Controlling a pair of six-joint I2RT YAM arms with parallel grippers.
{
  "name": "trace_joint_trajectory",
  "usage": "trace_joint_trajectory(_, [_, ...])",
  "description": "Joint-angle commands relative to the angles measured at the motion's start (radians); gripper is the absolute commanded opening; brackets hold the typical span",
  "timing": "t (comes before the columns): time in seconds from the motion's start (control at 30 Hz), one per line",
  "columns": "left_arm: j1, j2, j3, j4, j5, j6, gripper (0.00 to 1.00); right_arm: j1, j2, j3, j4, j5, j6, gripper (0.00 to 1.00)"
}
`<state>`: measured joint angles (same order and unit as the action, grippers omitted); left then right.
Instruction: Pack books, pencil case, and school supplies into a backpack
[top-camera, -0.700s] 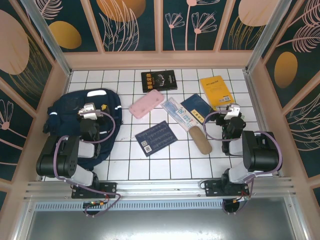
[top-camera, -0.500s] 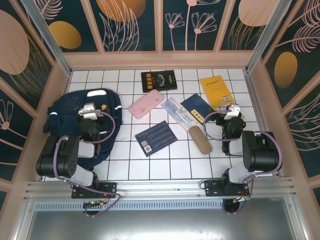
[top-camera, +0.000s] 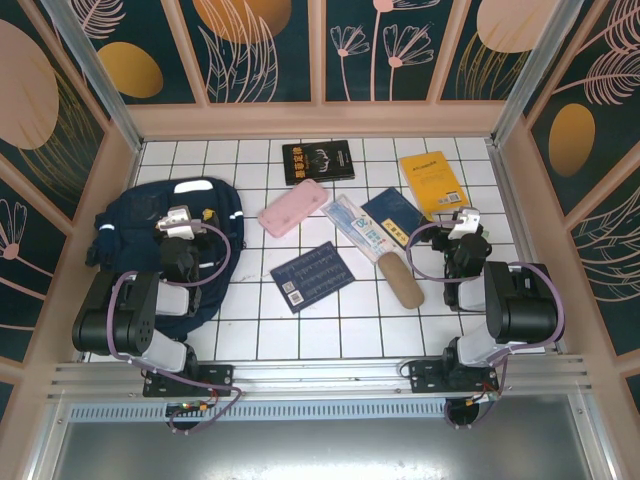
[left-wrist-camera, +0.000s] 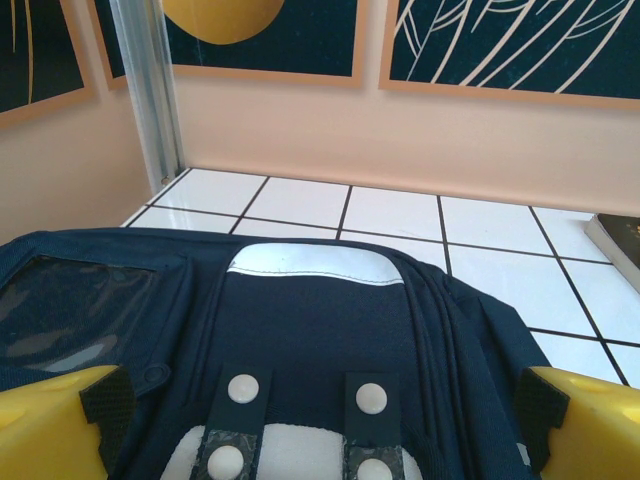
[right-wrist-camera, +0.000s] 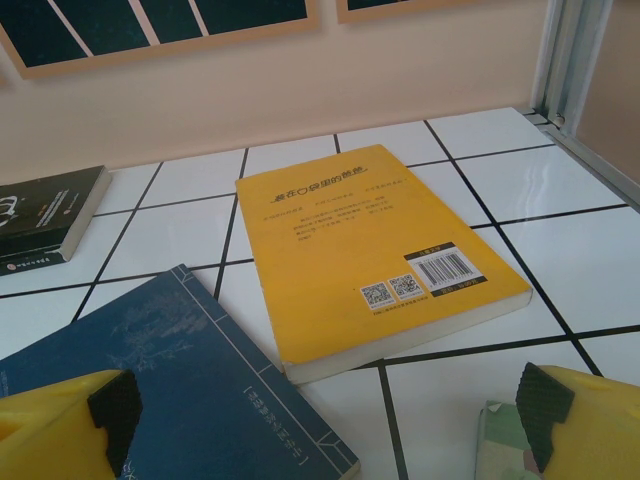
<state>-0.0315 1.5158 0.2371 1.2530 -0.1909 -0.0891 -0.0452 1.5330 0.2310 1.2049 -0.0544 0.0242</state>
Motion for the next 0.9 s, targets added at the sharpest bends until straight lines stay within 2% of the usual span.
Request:
trace_joint_trajectory(0.0, [0.007,0.0,-0.008,0.034,-0.003,0.014,0.99,-0.004,0.003,0.019,0.01,-0.016,-0.01,0.99])
trace_joint_trajectory(0.07, [0.007,-0.043,0.015,-0.041,-0.006,0.016,0.99,-0.003,-0.005,0.018,0.006,-0.011,-0.01,0.99])
trace_joint_trajectory(0.2, [0.007,-0.182,0.174,-0.425,-0.131,-0.036,0.99,0.001,-0.111,0.093,-0.213,0.051,0.011,0.99])
trace_joint_trajectory(0.27, [0.007,-0.235,0.27,-0.633,-0.179,-0.107,0.99,0.001,-0.163,0.142,-0.335,0.075,0.033,0.99])
trace_joint_trajectory(0.33, [0.008,-0.265,0.407,-0.885,-0.209,-0.223,0.99,-0.005,-0.215,0.192,-0.438,0.129,0.135,0.99])
trace_joint_trajectory(0.4, [0.007,-0.268,0.503,-1.054,-0.213,-0.297,0.99,-0.021,-0.253,0.246,-0.544,0.113,0.252,0.99])
trace_joint_trajectory(0.5, [0.007,-0.261,0.575,-1.177,-0.1,-0.333,0.99,-0.032,-0.277,0.35,-0.744,0.095,0.423,0.99])
trace_joint_trajectory(0.67, [0.005,-0.237,0.593,-1.262,0.123,-0.368,0.96,-0.024,-0.252,0.442,-0.851,-0.056,0.49,0.99])
trace_joint_trajectory(0.73, [0.005,-0.221,0.593,-1.294,0.177,-0.376,0.93,0.008,-0.249,0.451,-0.872,-0.071,0.502,0.99])
trace_joint_trajectory(0.87, [0.002,-0.161,0.599,-1.374,0.249,-0.379,0.78,0.136,-0.253,0.452,-0.895,-0.041,0.486,0.99])
